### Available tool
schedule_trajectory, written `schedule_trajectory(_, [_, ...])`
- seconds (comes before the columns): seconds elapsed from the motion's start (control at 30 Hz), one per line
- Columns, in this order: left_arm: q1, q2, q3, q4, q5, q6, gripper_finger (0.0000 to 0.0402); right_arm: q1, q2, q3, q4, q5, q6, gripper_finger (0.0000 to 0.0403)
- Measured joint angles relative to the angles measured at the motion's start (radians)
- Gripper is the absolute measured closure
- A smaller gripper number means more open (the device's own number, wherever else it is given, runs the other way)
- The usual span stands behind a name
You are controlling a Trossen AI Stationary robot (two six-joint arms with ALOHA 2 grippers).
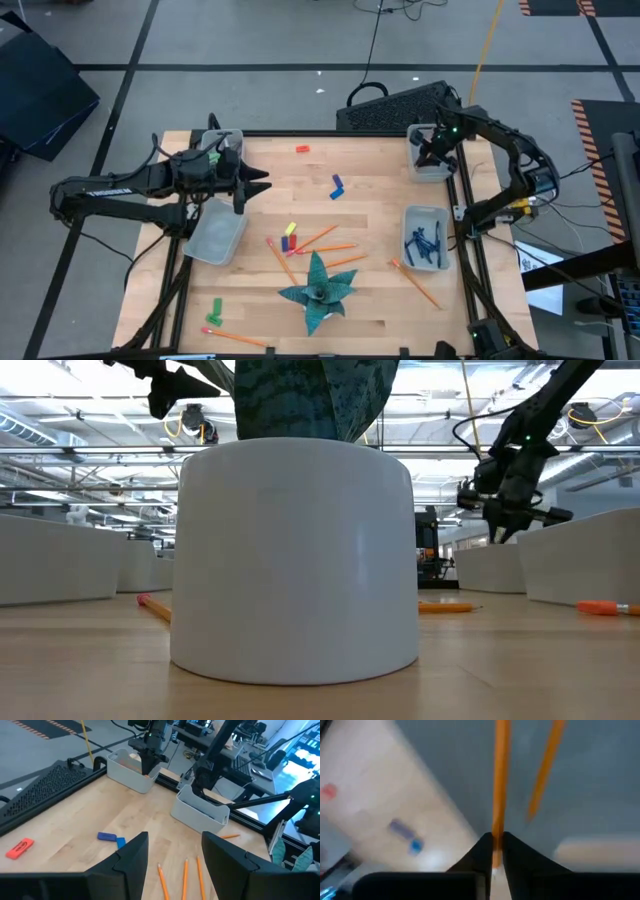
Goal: Sort crayons/erasers/pens/pencils in bins
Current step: Put the orange pencil into the top right gray bin
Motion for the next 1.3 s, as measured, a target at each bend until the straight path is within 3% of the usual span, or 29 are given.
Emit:
schedule_trajectory(0.17, [0.001, 0.000, 0.000, 0.001, -0.001, 0.032, 0.0215, 0.007, -0.035, -0.002, -0.005, 0.160, 0.005, 0.0326])
schedule_trajectory(0.3, [0.001, 0.000, 0.000, 0.004, -0.002, 0.058, 0.0215, 0.035, -0.134, -0.002, 0.002, 0.285, 0.024, 0.0300])
schedule_trajectory(0.47, [0.001, 0.000, 0.000, 0.008, -0.004, 0.070, 0.0215, 0.081, -0.291, -0.002, 0.015, 0.290, 0.028, 0.0286])
schedule_trajectory(0.6, [0.001, 0.000, 0.000, 0.008, -0.005, 0.070, 0.0215, 0.199, -0.406, -0.002, 0.013, 0.290, 0.064, 0.0285])
schedule_trajectory(0.73, [0.001, 0.000, 0.000, 0.047, -0.005, 0.101, 0.0215, 0.450, -0.484, -0.002, 0.037, 0.338, 0.159, 0.0285])
schedule_trajectory(0.9, [0.018, 0.000, 0.000, 0.182, -0.005, 0.138, 0.0215, 0.898, -0.485, -0.001, 0.193, 0.472, 0.385, 0.0290])
schedule_trajectory(1.1, [0.061, 0.000, 0.000, 0.291, -0.005, 0.148, 0.0215, 1.384, -0.310, 0.000, 0.471, 0.602, 0.612, 0.0306])
schedule_trajectory(1.3, [0.086, 0.000, 0.000, 0.282, -0.006, 0.141, 0.0215, 1.669, -0.105, 0.098, 0.475, 0.522, 0.809, 0.0308])
